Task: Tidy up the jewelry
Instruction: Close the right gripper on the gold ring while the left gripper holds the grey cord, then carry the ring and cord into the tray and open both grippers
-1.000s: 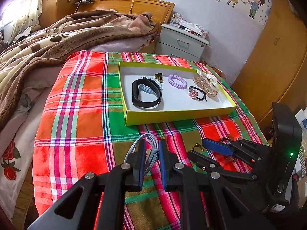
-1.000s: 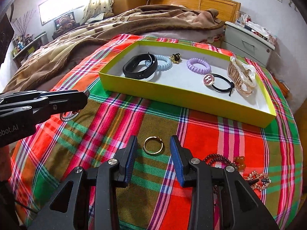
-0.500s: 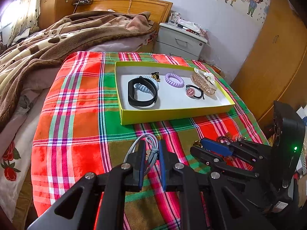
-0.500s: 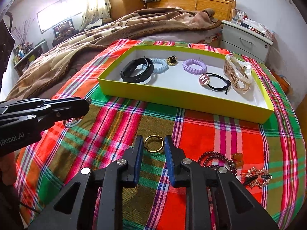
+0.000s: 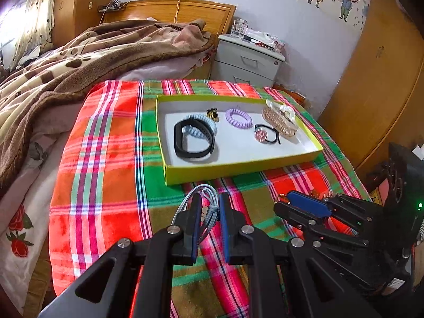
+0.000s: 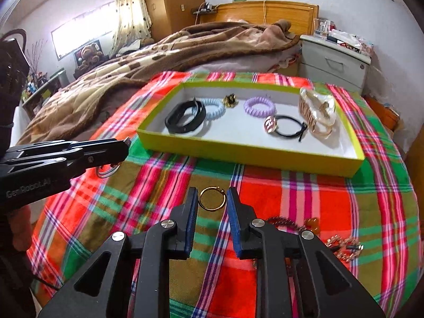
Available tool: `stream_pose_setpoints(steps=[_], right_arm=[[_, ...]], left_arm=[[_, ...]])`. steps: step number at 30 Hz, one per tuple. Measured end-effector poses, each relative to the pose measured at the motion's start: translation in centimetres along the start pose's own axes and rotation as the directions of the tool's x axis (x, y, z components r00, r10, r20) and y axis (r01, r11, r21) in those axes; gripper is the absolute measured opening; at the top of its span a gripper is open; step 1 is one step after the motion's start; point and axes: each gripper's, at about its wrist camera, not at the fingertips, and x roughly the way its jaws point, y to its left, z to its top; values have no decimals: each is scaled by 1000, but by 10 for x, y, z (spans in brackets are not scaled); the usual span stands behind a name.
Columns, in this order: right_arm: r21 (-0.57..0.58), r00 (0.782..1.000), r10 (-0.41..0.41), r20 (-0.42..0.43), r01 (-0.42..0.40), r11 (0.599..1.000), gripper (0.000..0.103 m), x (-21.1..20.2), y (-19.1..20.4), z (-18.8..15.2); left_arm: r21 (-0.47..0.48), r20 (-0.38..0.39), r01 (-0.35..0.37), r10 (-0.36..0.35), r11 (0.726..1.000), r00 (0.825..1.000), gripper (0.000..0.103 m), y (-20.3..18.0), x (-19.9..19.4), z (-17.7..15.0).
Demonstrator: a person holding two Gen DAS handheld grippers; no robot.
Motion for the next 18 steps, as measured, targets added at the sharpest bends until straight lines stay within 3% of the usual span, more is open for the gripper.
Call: stream_pose_setpoints(steps=[10, 18], right_arm=[[22, 998, -2, 57, 1, 1000, 23, -5, -15, 31], [60, 998, 0, 56, -4, 998, 23, 14, -30, 59]], left_arm=[[12, 22, 1, -1, 1000, 1000, 14, -2, 5, 38], [47, 36, -3, 1, 999, 999, 14, -2, 20, 80]])
